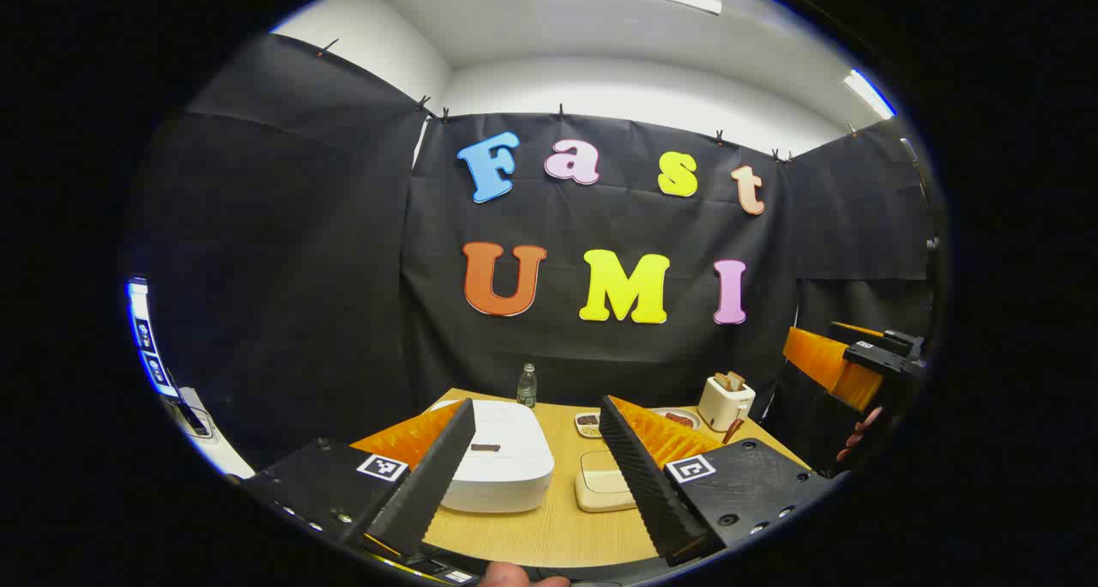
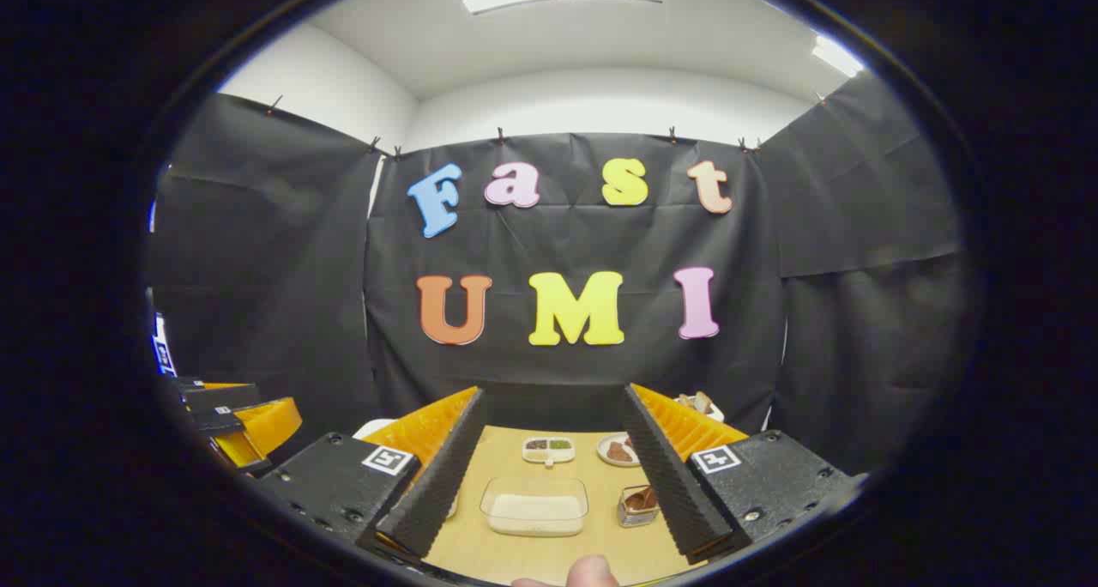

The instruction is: Close the left gripper, press the button to open the rice cooker; take a wooden spoon from the chopstick holder with the right hand, scoop a spoonful of rice and pour it into the rice cooker, then put the wooden spoon back into the chopstick holder.

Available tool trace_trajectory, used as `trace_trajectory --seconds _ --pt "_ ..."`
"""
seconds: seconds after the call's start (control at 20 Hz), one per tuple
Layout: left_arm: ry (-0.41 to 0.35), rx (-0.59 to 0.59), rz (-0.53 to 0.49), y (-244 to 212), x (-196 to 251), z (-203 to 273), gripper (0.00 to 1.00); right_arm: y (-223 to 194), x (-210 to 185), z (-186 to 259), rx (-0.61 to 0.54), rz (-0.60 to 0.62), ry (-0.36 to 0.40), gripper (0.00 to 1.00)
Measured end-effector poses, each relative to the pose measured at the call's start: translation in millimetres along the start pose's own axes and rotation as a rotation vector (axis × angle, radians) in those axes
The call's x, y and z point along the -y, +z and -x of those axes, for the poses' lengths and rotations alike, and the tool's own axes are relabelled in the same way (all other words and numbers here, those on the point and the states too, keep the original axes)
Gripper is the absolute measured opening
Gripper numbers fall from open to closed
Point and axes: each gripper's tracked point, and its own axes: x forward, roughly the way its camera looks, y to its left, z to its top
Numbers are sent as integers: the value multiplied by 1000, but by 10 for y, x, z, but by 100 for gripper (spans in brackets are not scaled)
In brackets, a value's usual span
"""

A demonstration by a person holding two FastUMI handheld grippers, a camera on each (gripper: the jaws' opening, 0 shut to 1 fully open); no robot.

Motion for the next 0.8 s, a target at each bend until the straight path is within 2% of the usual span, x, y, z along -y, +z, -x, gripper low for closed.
trace_trajectory --seconds 0.8 --pt "35 1 8 -74 -63 -72 94 -32 144 -54 -10 10 -32 100"
